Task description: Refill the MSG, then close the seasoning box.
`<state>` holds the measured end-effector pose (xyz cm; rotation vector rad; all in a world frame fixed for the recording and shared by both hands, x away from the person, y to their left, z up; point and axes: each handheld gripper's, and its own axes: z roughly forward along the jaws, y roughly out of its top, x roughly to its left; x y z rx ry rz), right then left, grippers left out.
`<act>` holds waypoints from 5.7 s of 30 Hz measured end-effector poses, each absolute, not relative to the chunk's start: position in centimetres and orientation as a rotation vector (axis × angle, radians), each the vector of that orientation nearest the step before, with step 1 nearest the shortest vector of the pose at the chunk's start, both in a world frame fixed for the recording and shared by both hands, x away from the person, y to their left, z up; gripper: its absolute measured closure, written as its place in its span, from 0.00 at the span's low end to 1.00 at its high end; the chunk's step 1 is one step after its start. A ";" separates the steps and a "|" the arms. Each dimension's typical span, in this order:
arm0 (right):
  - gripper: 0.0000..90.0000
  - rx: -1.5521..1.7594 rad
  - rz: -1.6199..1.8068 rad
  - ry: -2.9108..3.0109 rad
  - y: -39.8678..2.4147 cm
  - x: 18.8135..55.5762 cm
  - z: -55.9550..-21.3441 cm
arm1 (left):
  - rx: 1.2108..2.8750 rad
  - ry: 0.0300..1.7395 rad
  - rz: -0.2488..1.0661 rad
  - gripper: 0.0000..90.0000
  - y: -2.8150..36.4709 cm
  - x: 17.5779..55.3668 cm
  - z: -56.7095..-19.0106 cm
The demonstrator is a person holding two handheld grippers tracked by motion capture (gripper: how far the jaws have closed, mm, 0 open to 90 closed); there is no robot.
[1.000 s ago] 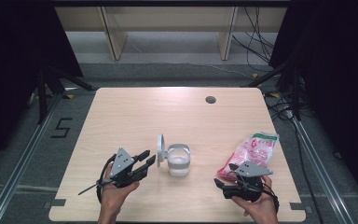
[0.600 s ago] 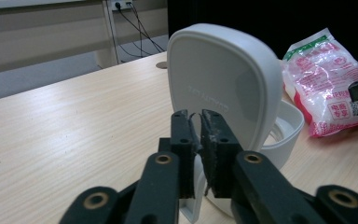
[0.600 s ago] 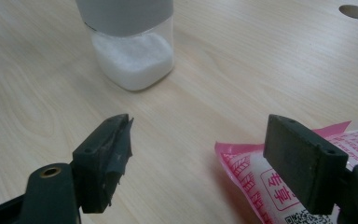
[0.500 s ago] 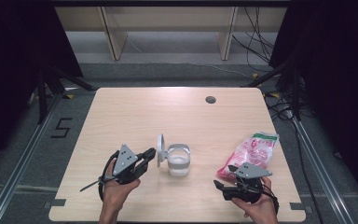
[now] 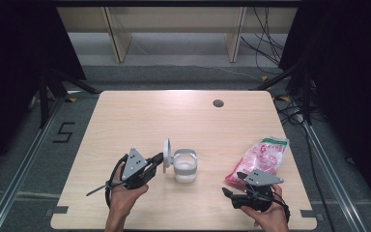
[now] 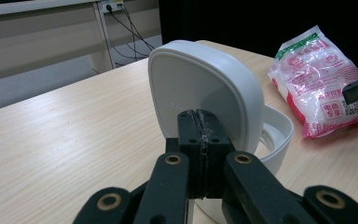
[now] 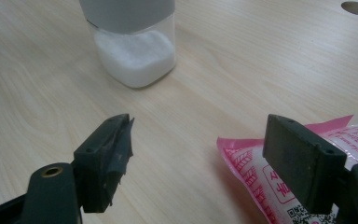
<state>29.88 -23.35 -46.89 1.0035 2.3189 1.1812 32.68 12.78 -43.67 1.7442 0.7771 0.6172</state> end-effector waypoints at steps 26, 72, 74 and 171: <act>0.28 0.989 1.191 2.342 -23.3 29.7 -47.0 | 1.749 0.706 0.647 0.99 12.0 32.7 -42.8; 0.28 0.962 1.188 2.343 -23.1 29.3 -47.0 | 1.683 0.639 0.454 0.51 10.7 31.2 -43.1; 0.28 0.991 1.186 2.334 -23.0 29.2 -47.0 | 1.711 0.660 0.470 0.45 10.9 30.9 -43.2; 0.24 0.958 1.131 2.410 -24.2 25.8 -48.6 | 1.817 0.727 0.430 0.20 9.3 25.5 -51.1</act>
